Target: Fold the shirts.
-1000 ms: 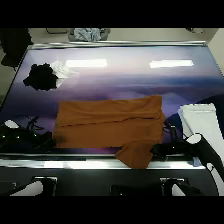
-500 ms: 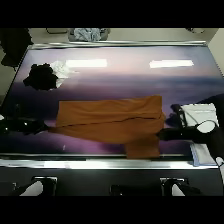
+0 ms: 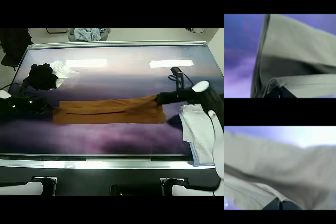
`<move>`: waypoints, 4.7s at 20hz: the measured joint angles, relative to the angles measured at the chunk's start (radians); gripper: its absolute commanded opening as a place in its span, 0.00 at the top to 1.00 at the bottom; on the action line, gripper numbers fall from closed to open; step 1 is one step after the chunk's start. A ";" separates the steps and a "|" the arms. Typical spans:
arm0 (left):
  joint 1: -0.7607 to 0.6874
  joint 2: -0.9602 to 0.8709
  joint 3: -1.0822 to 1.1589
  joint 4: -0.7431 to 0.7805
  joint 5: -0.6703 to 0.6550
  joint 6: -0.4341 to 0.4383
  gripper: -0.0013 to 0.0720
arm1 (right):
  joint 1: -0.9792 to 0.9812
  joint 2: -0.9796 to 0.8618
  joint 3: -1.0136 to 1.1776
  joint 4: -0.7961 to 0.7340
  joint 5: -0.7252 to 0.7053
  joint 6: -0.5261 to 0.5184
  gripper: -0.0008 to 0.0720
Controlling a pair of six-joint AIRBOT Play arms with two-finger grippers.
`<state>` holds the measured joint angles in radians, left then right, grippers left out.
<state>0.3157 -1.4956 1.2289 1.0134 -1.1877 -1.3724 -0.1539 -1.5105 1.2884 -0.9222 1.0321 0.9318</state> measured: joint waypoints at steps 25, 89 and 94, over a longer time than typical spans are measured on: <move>-0.055 0.019 0.243 -0.030 -0.028 -0.008 0.08 | -0.119 -0.274 0.159 -0.109 0.235 -0.028 0.01; -0.277 0.255 0.277 -0.115 0.153 -0.031 0.94 | 0.394 -0.138 0.160 0.253 -0.021 0.150 0.07; -0.278 0.256 0.259 -0.111 0.157 -0.019 0.94 | 0.232 -0.092 0.084 -0.117 0.186 0.314 0.07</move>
<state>0.0380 -1.2400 1.4883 0.9020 -1.0309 -1.3911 0.0784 -1.6024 1.3720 -1.0397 1.2179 1.2453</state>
